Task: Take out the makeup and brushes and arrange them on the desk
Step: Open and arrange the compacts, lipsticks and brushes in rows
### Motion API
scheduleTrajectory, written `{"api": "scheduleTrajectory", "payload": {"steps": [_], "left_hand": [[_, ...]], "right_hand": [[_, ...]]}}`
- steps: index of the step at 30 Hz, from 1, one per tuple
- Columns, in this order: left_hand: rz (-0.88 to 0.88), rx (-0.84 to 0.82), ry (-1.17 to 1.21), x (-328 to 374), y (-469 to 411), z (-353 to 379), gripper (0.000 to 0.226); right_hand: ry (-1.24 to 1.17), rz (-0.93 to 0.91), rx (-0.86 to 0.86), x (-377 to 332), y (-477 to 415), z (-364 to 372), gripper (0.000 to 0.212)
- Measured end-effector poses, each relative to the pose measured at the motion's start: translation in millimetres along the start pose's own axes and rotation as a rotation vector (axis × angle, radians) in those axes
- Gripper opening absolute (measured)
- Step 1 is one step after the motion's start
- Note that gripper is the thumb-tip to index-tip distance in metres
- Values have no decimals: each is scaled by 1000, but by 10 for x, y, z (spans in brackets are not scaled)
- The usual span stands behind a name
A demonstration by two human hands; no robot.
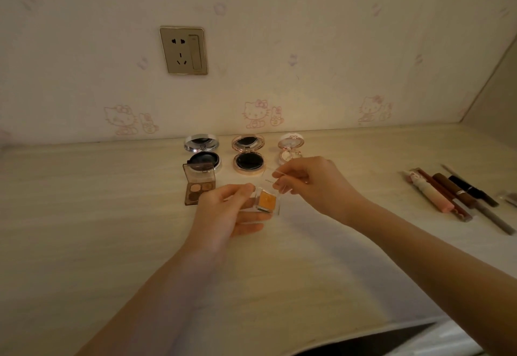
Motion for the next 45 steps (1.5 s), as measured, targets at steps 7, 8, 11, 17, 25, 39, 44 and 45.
{"api": "scheduleTrajectory", "payload": {"steps": [7, 8, 11, 17, 25, 39, 44, 45], "left_hand": [[387, 89, -808, 303, 11, -51, 47], [424, 95, -900, 322, 23, -36, 50], [502, 85, -1100, 331, 42, 16, 38], [627, 134, -1239, 343, 55, 57, 17], [755, 88, -1280, 325, 55, 154, 14], [737, 95, -1433, 334, -106, 216, 19], [743, 90, -1453, 319, -136, 228, 21], [746, 96, -1458, 319, -135, 236, 21]], "right_hand": [[119, -45, -72, -24, -148, 229, 17], [120, -50, -81, -28, -173, 250, 17], [106, -51, -102, -12, -248, 293, 17], [135, -49, -122, 54, -381, 368, 18], [157, -70, -104, 70, -490, 430, 20], [224, -149, -45, 20, -582, 415, 20], [243, -125, -37, 83, -574, 390, 25], [230, -99, -27, 106, -563, 374, 28]]}}
Point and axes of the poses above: each hand's wrist, its own y-axis away from the middle knuckle, its own z-axis out of the palm, x = y × z, the point moved 10 cm from there along -y, towards the middle knuckle, and after that the axes turned 2 degrees about y, right-handed, at the moved point
